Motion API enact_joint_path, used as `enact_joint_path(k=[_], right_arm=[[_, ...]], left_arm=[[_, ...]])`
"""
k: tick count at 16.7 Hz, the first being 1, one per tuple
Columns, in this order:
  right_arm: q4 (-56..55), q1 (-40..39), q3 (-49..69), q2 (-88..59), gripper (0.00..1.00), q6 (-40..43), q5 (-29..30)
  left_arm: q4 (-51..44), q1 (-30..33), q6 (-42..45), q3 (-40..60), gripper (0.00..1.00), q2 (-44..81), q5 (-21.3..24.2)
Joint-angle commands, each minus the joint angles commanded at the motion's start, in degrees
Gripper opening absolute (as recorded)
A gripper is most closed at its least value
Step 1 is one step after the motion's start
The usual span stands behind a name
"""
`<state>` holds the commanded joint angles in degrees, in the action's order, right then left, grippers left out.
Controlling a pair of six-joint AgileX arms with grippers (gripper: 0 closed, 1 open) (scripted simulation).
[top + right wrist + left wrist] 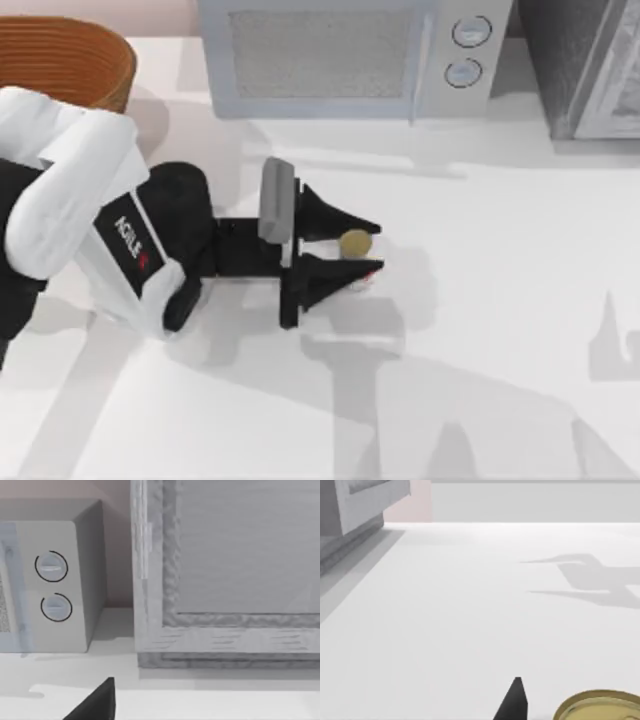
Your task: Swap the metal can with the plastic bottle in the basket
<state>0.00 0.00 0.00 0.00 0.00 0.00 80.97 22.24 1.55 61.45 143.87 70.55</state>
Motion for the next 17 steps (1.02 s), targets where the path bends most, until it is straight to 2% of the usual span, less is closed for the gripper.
enact_joint_path(k=[4,5,14,17], right_arm=[[0.0,0.0,0.0,0.0,1.00,0.0,0.0],[0.0,0.0,0.0,0.0,1.00,0.0,0.0],[0.0,0.0,0.0,0.0,1.00,0.0,0.0],[0.0,0.0,0.0,0.0,1.00,0.0,0.0]], left_arm=[[0.0,0.0,0.0,0.0,0.98,0.0,0.0],[0.0,0.0,0.0,0.0,1.00,0.0,0.0],[0.0,-0.2,0.0,0.0,1.00,0.0,0.0],[-3.2,-1.7,-0.4,-2.3,1.00,-3.5,-2.7]])
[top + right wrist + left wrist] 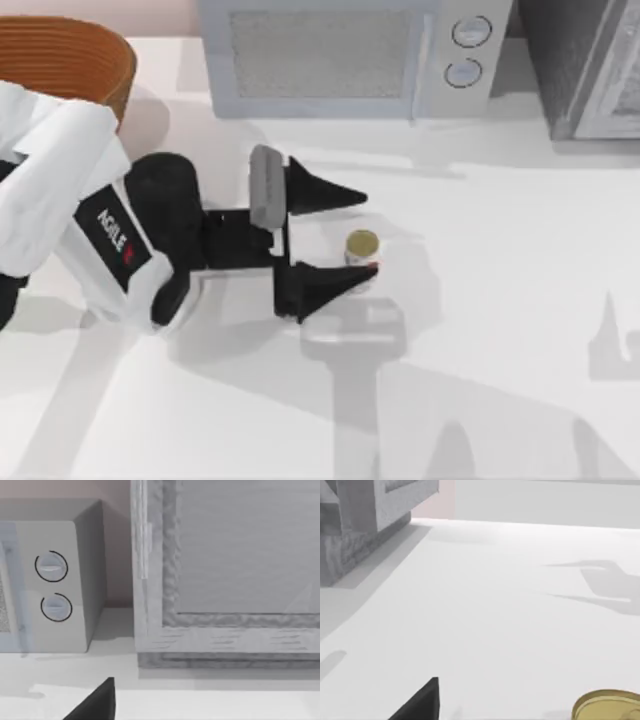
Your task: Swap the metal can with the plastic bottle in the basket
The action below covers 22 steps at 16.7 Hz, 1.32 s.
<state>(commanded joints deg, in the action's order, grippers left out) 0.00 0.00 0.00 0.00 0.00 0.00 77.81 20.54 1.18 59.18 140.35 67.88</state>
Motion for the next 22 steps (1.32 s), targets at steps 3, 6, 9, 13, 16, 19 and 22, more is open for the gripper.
enact_joint_path(k=[3,6,9,13,16,19,22], right_arm=[[0.0,0.0,0.0,0.0,1.00,0.0,0.0],[0.0,0.0,0.0,0.0,1.00,0.0,0.0],[0.0,0.0,0.0,0.0,1.00,0.0,0.0],[0.0,0.0,0.0,0.0,1.00,0.0,0.0],[0.0,0.0,0.0,0.0,1.00,0.0,0.0],[0.0,0.0,0.0,0.0,1.00,0.0,0.0],[0.0,0.0,0.0,0.0,1.00,0.0,0.0]], left_arm=[[-6.9,-2.9,-0.3,-4.8,1.00,-9.0,-5.8],[-16.1,-6.4,-0.2,-11.3,1.00,-23.3,-13.7],[-26.9,-9.9,0.0,-19.0,1.00,-42.5,-22.9],[-41.9,-14.2,0.2,-30.2,1.00,-71.6,-36.0],[-52.8,-16.7,0.1,-38.5,1.00,-93.3,-45.5],[-62.4,-18.5,-0.2,-46.2,1.00,-112.6,-53.9],[-70.0,-19.7,-0.6,-52.6,1.00,-127.2,-60.8]])
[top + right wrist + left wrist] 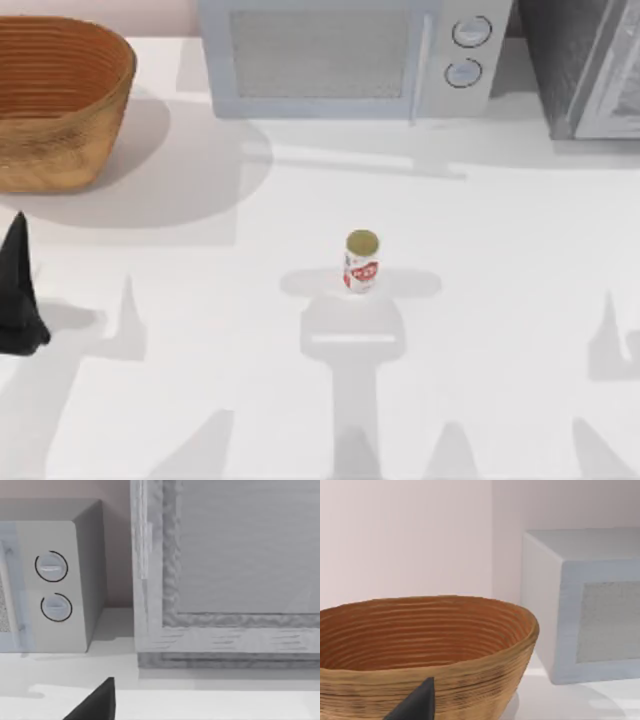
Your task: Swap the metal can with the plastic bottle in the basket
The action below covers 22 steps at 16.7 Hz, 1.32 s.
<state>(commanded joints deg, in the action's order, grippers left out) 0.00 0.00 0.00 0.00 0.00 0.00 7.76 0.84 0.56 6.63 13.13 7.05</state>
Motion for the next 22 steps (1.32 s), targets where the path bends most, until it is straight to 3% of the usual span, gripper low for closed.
enact_joint_path(k=[5,13,17,22], right_arm=[[0.0,0.0,0.0,0.0,1.00,0.0,0.0],[0.0,0.0,0.0,0.0,1.00,0.0,0.0],[0.0,0.0,0.0,0.0,1.00,0.0,0.0],[0.0,0.0,0.0,0.0,1.00,0.0,0.0]], left_arm=[[-7.3,-0.8,-0.5,-6.3,1.00,-12.5,-6.6],[-7.2,-0.9,-0.5,-6.6,1.00,-12.4,-6.9],[0.0,-3.4,0.0,-7.2,1.00,-4.1,-5.2],[19.1,-8.6,1.4,-7.3,1.00,17.0,0.2]])
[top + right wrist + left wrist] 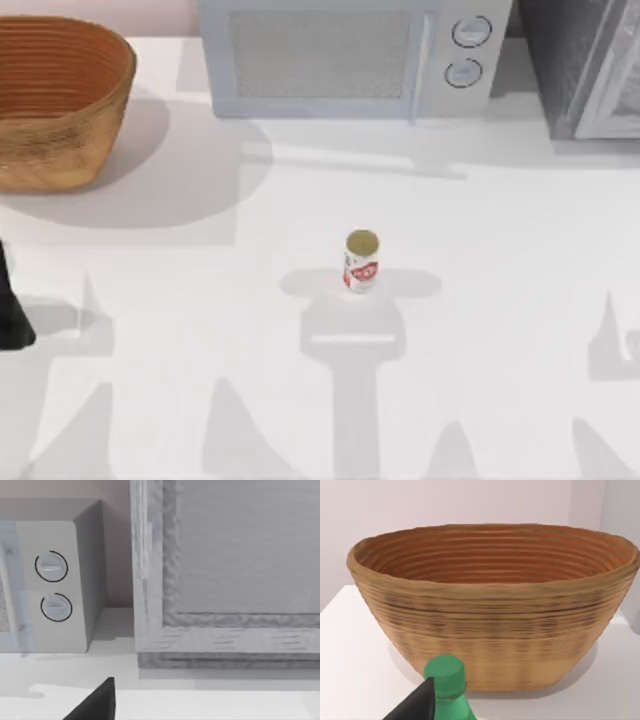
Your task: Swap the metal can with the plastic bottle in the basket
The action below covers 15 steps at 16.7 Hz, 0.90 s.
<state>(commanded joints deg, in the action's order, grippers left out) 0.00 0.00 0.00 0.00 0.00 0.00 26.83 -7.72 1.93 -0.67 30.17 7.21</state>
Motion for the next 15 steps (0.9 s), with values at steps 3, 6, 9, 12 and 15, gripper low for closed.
enact_joint_path(k=[3,6,9,12,15], right_arm=[[0.0,0.0,0.0,0.0,1.00,0.0,0.0],[0.0,0.0,0.0,0.0,1.00,0.0,0.0],[0.0,0.0,0.0,0.0,1.00,0.0,0.0],[0.0,0.0,0.0,0.0,1.00,0.0,0.0],[0.0,0.0,0.0,0.0,1.00,0.0,0.0]], left_arm=[[14.6,-3.6,1.0,0.2,1.00,15.9,4.2],[29.7,-7.2,2.1,0.5,1.00,32.6,8.6],[44.0,-10.6,3.1,0.8,1.00,48.7,12.8],[56.3,-13.8,3.9,0.9,1.00,63.0,16.3],[65.8,-16.4,4.5,0.8,1.00,74.2,18.9]])
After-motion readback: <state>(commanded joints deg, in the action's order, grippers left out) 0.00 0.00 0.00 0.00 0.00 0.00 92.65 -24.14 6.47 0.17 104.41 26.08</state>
